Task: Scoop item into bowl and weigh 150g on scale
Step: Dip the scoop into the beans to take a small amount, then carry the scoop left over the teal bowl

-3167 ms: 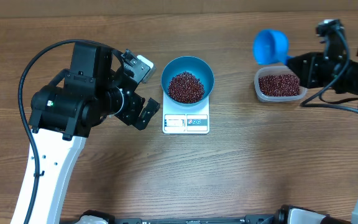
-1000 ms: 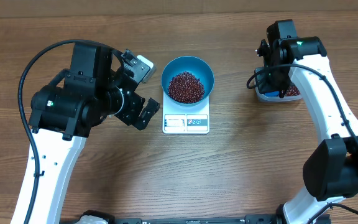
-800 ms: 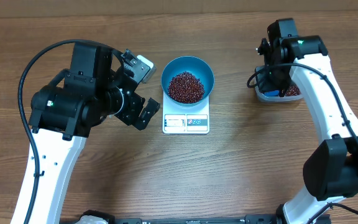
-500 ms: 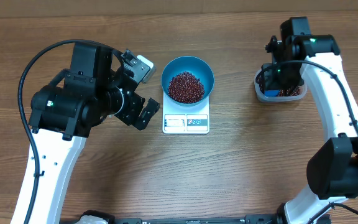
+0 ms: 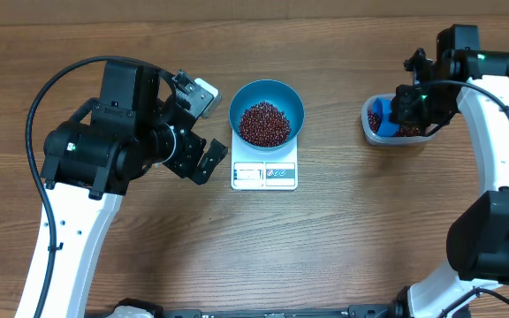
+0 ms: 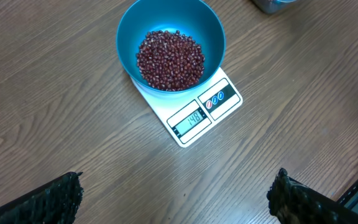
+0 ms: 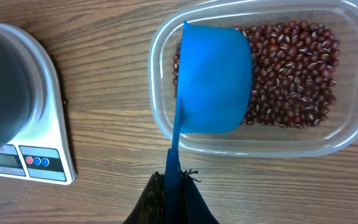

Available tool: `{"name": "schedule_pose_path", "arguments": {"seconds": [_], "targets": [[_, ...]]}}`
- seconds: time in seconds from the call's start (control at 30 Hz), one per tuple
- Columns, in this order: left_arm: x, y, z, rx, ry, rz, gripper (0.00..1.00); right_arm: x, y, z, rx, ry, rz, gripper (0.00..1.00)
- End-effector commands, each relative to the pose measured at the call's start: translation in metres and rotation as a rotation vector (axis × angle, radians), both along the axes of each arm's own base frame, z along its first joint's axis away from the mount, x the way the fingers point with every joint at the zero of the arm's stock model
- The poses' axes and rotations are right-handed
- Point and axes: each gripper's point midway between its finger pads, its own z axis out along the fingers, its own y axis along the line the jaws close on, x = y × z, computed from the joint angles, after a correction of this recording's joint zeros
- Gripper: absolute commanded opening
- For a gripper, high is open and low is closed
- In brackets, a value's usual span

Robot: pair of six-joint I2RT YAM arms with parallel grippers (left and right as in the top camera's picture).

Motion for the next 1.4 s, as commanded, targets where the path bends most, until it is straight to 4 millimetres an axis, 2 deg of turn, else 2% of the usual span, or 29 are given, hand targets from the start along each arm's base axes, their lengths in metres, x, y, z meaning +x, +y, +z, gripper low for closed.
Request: {"name": "schedule_pose_path", "arguments": {"seconds": [0.0, 0.07, 0.37, 0.57, 0.67, 0.77, 0.93, 1.03, 1.1, 1.23, 1.27, 1.37], "targets": [[0.0, -0.003, 0.007, -0.011, -0.024, -0.022, 1.0, 0.008, -0.009, 0.01, 0.031, -0.034, -0.027, 0.04], [0.0, -0.003, 0.007, -0.011, -0.024, -0.022, 1.0, 0.007, -0.017, 0.01, 0.037, -0.032, -0.048, 0.04], [0.0, -0.003, 0.007, -0.011, -0.024, -0.022, 1.0, 0.008, -0.03, 0.024, 0.226, -0.101, -0.049, 0.04], [0.0, -0.003, 0.007, -0.011, -0.024, -0.022, 1.0, 0.004, -0.047, 0.027, 0.264, -0.115, -0.084, 0.04], [0.0, -0.003, 0.007, -0.011, -0.024, -0.022, 1.0, 0.004, -0.048, 0.033, 0.261, -0.133, -0.082, 0.04], [0.0, -0.003, 0.007, -0.011, -0.024, -0.022, 1.0, 0.006, -0.047, 0.049, 0.258, -0.181, -0.071, 0.04], [0.0, -0.003, 0.007, -0.011, -0.024, -0.022, 1.0, 0.014, -0.034, 0.103, 0.297, -0.33, -0.019, 0.04], [0.0, -0.003, 0.007, -0.011, -0.024, -0.022, 1.0, 0.014, -0.018, 0.128, 0.288, -0.393, 0.035, 0.04], [0.0, -0.003, 0.007, -0.011, -0.024, -0.022, 0.99, 0.015, 0.002, 0.14, 0.289, -0.421, 0.083, 0.04], [0.0, -0.003, 0.007, -0.011, -0.024, -0.022, 1.0, 0.016, 0.062, 0.152, 0.33, -0.447, 0.234, 0.04], [0.0, -0.003, 0.007, -0.011, -0.024, -0.022, 1.0, 0.014, 0.097, 0.154, 0.341, -0.454, 0.322, 0.04], [0.0, -0.003, 0.007, -0.011, -0.024, -0.022, 1.0, 0.009, 0.134, 0.158, 0.357, -0.468, 0.41, 0.04]]}}
